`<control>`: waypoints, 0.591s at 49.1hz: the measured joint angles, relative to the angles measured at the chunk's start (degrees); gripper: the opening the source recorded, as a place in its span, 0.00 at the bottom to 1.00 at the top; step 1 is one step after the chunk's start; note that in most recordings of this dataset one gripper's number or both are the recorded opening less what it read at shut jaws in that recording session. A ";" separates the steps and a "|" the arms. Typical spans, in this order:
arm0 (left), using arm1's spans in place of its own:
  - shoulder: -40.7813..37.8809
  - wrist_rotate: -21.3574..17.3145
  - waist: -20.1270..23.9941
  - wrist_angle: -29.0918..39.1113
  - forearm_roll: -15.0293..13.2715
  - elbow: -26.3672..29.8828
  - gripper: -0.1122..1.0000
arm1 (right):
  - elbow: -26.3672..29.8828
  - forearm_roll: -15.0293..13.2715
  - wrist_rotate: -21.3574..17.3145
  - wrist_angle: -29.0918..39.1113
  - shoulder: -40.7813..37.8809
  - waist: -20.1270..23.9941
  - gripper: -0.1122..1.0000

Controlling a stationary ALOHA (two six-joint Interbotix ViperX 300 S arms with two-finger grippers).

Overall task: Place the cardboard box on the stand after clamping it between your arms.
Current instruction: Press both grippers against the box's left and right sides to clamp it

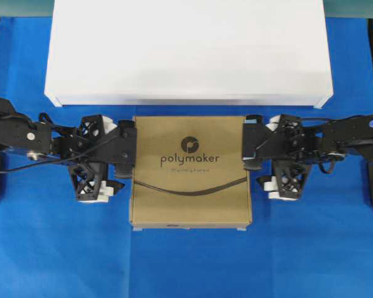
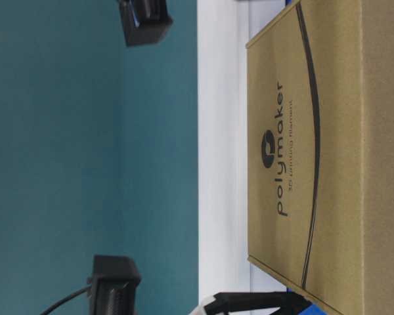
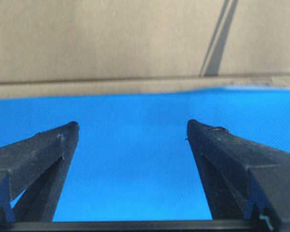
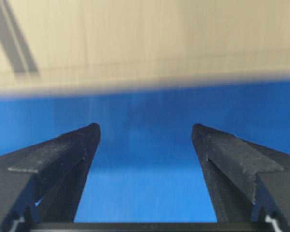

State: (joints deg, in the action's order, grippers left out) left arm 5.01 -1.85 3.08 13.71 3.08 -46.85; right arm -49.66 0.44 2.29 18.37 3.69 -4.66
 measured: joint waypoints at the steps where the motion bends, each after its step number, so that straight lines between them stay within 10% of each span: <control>1: -0.35 0.00 0.00 -0.18 0.00 0.18 0.89 | 0.35 0.00 0.00 -0.09 -0.26 -0.09 0.99; 29: -4.66 -0.35 0.70 -0.70 0.00 4.04 0.88 | 3.78 -0.26 2.20 -0.62 -4.48 0.09 0.99</control>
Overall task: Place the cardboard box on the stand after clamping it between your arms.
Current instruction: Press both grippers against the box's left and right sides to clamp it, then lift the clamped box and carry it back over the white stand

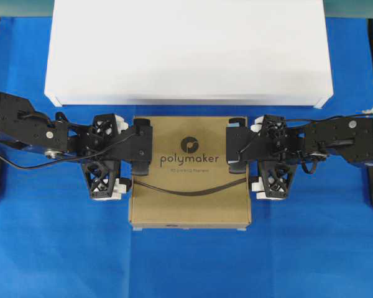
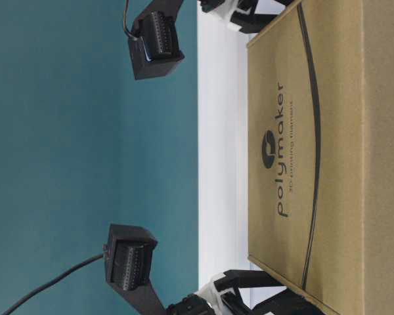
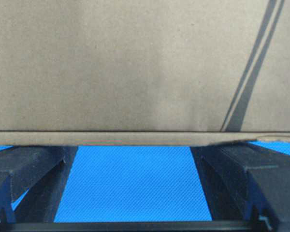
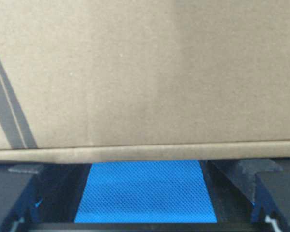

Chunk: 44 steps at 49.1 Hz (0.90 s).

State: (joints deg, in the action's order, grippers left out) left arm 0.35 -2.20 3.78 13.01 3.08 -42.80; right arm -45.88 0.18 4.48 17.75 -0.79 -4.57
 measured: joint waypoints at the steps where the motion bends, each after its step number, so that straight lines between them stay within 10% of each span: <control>1: 0.00 -0.09 0.00 0.00 0.00 0.00 0.88 | 0.00 0.09 0.00 0.00 0.00 0.00 0.99; 20: 0.26 0.26 -0.09 1.49 0.00 2.20 0.88 | 0.88 1.32 0.53 2.90 1.49 -0.26 0.99; 44: 9.05 0.62 -1.85 23.73 -0.09 14.77 0.88 | 13.89 3.16 0.53 31.03 13.36 0.62 0.99</control>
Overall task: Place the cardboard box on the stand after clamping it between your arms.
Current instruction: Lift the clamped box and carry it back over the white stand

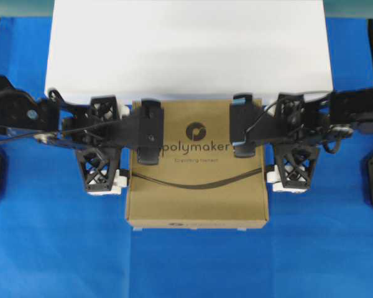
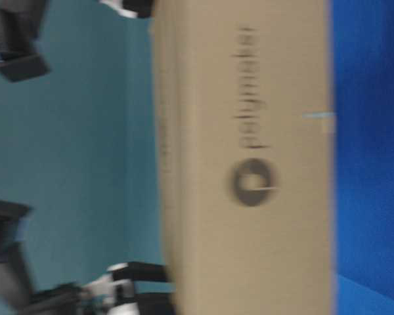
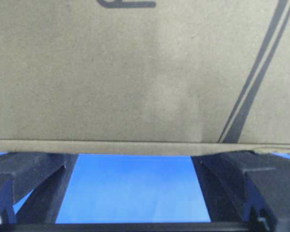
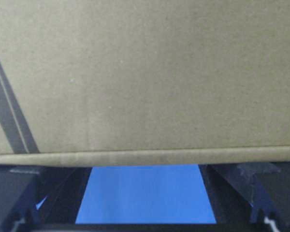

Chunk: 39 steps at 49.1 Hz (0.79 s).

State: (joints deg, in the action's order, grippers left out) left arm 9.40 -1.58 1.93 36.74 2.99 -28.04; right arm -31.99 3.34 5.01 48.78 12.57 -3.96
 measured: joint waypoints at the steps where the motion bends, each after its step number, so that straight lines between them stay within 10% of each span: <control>1: 0.26 0.00 0.00 0.70 0.00 0.62 0.88 | 0.35 0.00 -0.09 0.62 0.26 0.00 0.99; 39: 2.29 -3.08 4.57 9.84 0.26 6.94 0.88 | 6.50 -0.09 1.76 8.35 0.53 -4.13 0.98</control>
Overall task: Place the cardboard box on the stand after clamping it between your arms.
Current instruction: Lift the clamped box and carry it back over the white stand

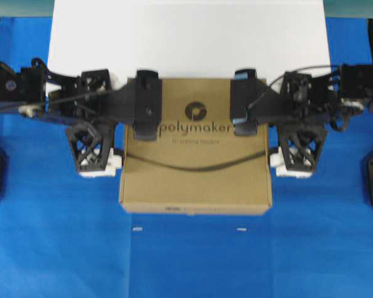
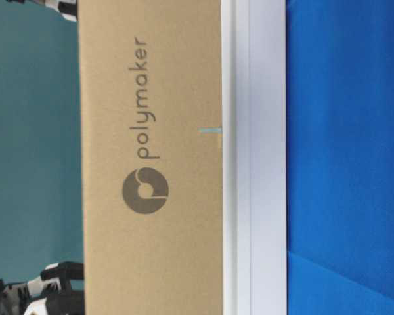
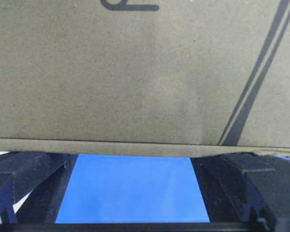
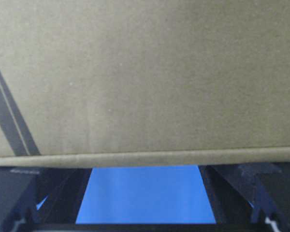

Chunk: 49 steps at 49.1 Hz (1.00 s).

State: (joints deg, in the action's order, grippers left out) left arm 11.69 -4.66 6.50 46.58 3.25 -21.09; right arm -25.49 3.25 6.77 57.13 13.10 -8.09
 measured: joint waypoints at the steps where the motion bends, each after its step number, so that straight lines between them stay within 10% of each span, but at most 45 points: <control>1: -0.09 -0.70 0.70 0.00 0.09 0.26 0.88 | 0.00 0.00 0.53 0.00 -0.18 -0.44 0.98; 49: -10.37 -9.32 15.91 1.14 0.88 7.03 0.88 | 6.86 -0.18 15.73 -0.09 -5.63 -16.17 0.98</control>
State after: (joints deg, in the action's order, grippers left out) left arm 1.32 -13.97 22.41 47.72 4.13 -14.06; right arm -18.63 3.08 22.50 57.04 7.47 -24.26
